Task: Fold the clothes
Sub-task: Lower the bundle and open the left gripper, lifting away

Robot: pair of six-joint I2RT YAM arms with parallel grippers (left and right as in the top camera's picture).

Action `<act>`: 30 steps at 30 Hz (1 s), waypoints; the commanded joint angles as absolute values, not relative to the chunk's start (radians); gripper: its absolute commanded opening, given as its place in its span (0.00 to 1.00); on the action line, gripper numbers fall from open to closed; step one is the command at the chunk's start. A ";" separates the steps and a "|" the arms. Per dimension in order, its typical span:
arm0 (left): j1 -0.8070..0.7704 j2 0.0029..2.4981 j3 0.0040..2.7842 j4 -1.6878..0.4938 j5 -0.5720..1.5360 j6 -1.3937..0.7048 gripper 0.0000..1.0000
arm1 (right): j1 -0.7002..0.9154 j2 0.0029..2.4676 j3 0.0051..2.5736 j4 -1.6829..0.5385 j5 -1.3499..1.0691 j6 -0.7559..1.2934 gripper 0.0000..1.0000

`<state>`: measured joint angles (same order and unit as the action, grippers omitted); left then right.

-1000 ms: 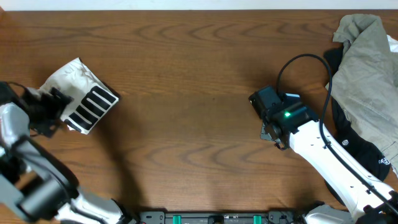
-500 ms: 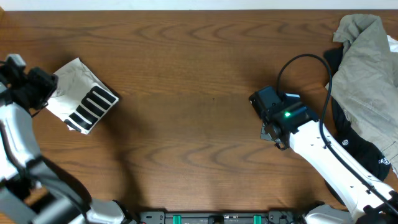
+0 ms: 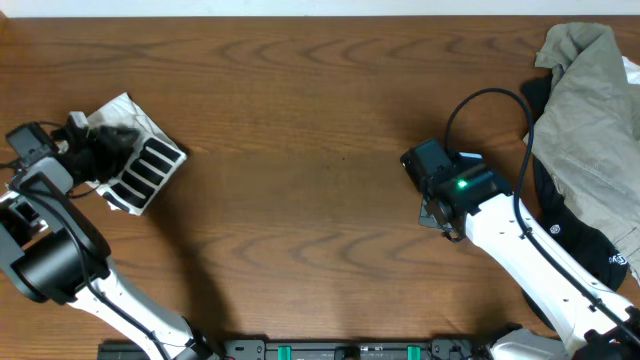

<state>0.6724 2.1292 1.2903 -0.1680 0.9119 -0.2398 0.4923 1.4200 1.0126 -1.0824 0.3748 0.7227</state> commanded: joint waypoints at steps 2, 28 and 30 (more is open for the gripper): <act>0.672 2.177 1.285 -0.139 0.867 -0.234 0.70 | 0.489 1.420 1.021 -1.098 0.377 0.717 0.19; 0.224 1.544 1.315 -0.447 0.459 -0.089 0.98 | 0.489 1.417 1.021 -0.812 0.302 0.607 0.99; 0.121 1.510 1.315 -0.477 0.344 -0.088 0.98 | 0.489 1.417 1.021 -0.741 0.273 0.537 0.99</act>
